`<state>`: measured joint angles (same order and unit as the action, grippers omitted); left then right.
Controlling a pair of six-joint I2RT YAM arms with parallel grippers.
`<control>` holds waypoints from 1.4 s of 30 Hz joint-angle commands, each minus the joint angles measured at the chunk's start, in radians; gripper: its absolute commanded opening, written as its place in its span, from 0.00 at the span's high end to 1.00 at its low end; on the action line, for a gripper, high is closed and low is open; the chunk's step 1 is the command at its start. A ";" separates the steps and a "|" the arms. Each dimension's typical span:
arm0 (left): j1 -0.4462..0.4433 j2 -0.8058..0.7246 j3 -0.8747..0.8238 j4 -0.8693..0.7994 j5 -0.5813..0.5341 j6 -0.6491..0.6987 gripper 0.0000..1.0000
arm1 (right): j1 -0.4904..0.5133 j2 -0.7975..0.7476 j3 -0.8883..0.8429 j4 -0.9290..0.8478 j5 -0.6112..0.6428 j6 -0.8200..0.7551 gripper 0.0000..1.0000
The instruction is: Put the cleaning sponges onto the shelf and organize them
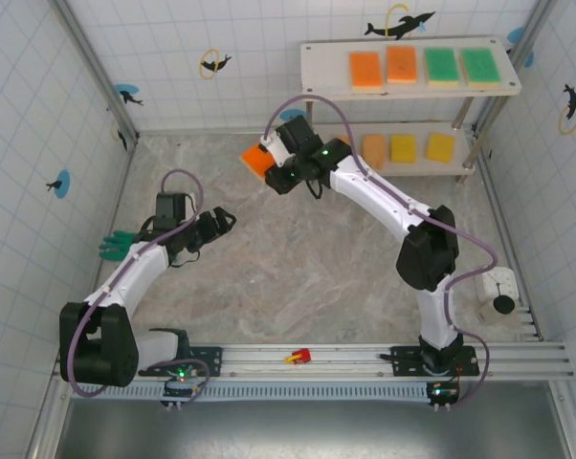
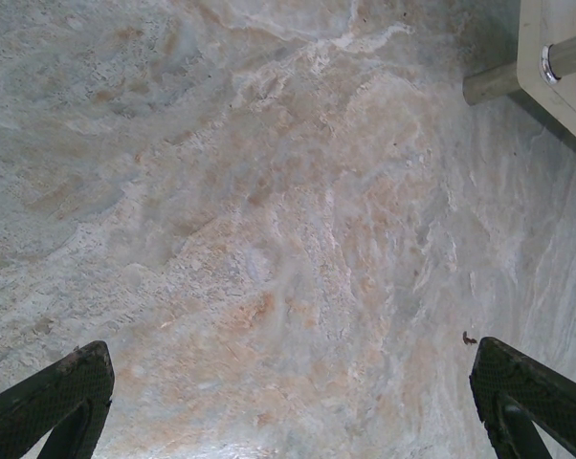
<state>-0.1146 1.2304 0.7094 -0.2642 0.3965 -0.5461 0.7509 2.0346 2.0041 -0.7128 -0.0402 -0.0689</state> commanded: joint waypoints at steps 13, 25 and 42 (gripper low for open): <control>0.009 -0.080 0.023 -0.063 -0.049 0.040 0.03 | -0.062 -0.073 0.311 -0.121 0.063 0.098 0.43; 0.008 -0.057 0.017 -0.046 -0.036 0.043 0.03 | -0.153 -0.111 0.357 0.038 0.226 0.252 0.44; 0.009 -0.048 0.005 -0.036 -0.039 0.041 0.03 | -0.223 -0.029 0.425 0.165 0.305 0.351 0.41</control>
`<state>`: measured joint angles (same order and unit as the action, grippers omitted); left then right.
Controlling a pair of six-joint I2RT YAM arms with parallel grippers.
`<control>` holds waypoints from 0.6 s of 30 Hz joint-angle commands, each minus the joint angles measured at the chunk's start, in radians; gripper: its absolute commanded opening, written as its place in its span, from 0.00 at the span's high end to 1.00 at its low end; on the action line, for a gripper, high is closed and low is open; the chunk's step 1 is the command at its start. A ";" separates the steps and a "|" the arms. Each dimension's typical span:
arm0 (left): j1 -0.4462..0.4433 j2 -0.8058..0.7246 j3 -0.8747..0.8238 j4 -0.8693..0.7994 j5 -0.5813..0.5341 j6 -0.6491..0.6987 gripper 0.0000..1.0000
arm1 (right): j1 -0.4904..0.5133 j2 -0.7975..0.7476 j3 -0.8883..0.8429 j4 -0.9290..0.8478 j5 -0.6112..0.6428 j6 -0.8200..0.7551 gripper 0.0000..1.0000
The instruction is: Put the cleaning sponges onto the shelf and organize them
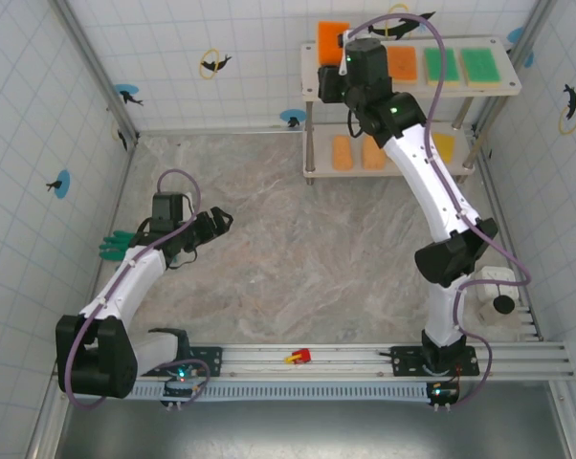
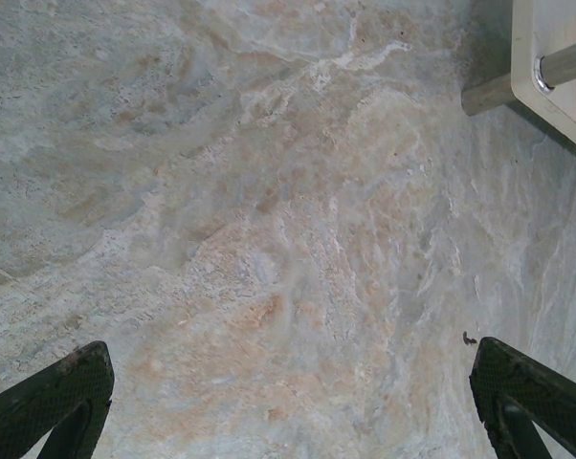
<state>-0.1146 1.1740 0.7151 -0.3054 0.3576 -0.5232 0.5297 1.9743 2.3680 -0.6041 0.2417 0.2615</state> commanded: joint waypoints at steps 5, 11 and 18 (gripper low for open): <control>0.009 0.015 0.003 0.009 0.001 0.022 0.03 | -0.003 0.058 0.082 0.061 0.034 0.023 0.38; 0.010 0.013 0.001 0.008 0.000 0.023 0.03 | -0.008 0.076 0.082 0.055 0.046 0.026 0.37; 0.010 0.016 0.002 0.007 -0.002 0.022 0.03 | -0.010 0.095 0.082 0.049 0.051 0.025 0.36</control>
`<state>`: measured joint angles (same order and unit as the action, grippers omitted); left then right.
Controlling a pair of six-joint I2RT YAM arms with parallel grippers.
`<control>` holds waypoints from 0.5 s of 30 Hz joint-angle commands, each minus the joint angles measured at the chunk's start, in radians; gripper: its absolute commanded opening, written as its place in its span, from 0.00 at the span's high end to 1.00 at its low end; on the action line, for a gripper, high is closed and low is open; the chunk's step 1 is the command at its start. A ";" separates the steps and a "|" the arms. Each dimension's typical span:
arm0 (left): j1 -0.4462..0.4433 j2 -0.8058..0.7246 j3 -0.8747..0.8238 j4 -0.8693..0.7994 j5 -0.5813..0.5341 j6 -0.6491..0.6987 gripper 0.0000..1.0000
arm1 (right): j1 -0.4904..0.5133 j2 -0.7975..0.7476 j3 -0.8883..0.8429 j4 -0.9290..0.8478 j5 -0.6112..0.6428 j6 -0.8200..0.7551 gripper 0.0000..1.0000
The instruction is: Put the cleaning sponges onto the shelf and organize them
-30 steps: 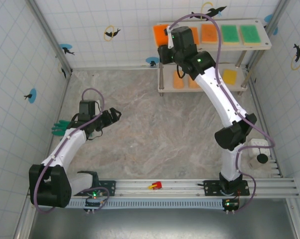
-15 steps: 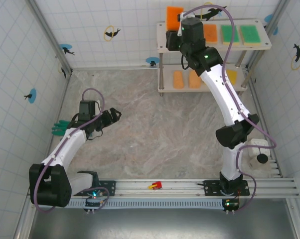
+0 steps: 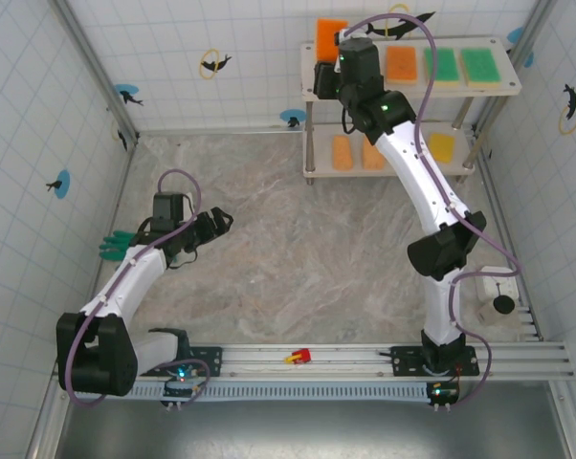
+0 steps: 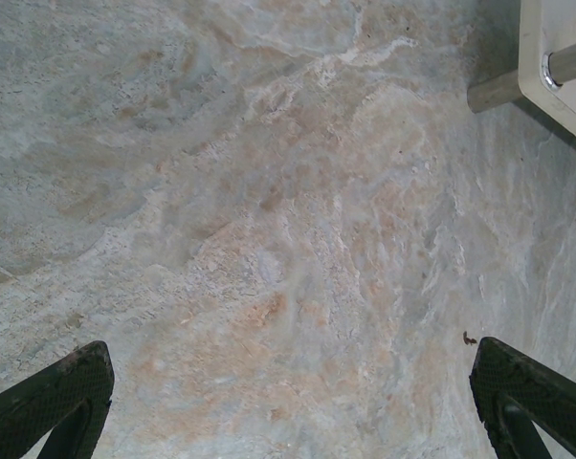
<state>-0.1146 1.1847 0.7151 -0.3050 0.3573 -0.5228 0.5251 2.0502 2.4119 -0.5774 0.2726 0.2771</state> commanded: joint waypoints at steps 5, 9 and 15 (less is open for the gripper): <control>0.010 0.007 0.006 0.008 -0.001 0.021 0.03 | -0.005 0.031 0.036 0.014 0.028 0.010 0.35; 0.010 0.009 0.005 0.007 -0.001 0.023 0.03 | -0.005 0.040 0.035 0.007 0.034 0.003 0.34; 0.011 0.008 0.005 0.003 -0.004 0.027 0.03 | -0.005 0.052 0.034 -0.001 0.039 -0.002 0.33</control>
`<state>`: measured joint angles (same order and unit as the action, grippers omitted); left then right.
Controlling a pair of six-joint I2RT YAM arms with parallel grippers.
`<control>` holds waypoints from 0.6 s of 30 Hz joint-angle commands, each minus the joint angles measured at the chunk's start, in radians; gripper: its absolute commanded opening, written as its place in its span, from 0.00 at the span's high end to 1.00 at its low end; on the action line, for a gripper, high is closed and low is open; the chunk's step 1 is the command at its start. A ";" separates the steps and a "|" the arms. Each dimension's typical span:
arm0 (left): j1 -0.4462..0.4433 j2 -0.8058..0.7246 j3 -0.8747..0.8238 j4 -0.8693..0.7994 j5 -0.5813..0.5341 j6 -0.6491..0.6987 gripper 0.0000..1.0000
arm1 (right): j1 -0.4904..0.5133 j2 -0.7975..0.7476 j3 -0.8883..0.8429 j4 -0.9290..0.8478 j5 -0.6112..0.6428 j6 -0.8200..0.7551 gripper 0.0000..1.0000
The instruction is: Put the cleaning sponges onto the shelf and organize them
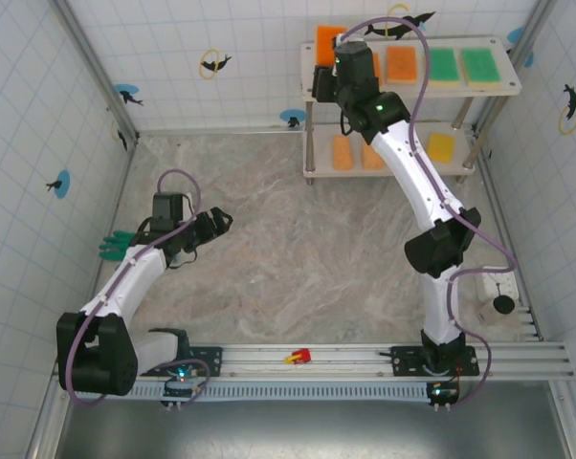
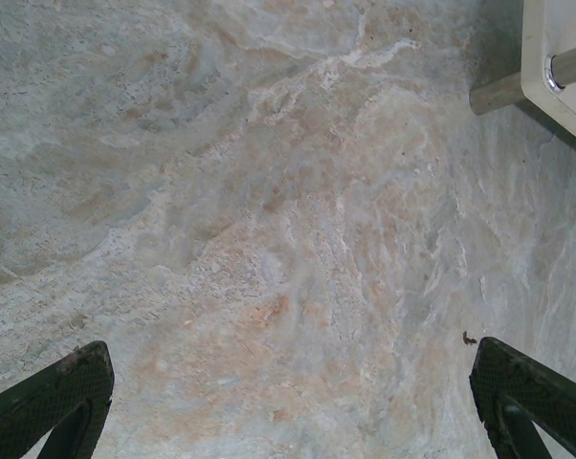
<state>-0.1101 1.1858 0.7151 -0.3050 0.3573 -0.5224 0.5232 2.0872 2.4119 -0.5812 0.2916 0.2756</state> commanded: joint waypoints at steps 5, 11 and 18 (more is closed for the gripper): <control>0.005 0.011 0.007 0.004 -0.002 0.026 0.03 | -0.003 0.016 0.033 -0.002 0.021 0.001 0.31; 0.007 0.015 0.007 0.007 0.001 0.026 0.03 | -0.003 0.017 0.032 -0.007 0.025 0.004 0.27; 0.007 0.015 0.004 0.012 0.002 0.024 0.03 | -0.003 0.024 0.032 -0.002 0.032 0.002 0.25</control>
<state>-0.1101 1.1938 0.7151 -0.3050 0.3576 -0.5220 0.5236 2.0972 2.4119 -0.5819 0.3035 0.2756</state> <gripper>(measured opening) 0.974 0.748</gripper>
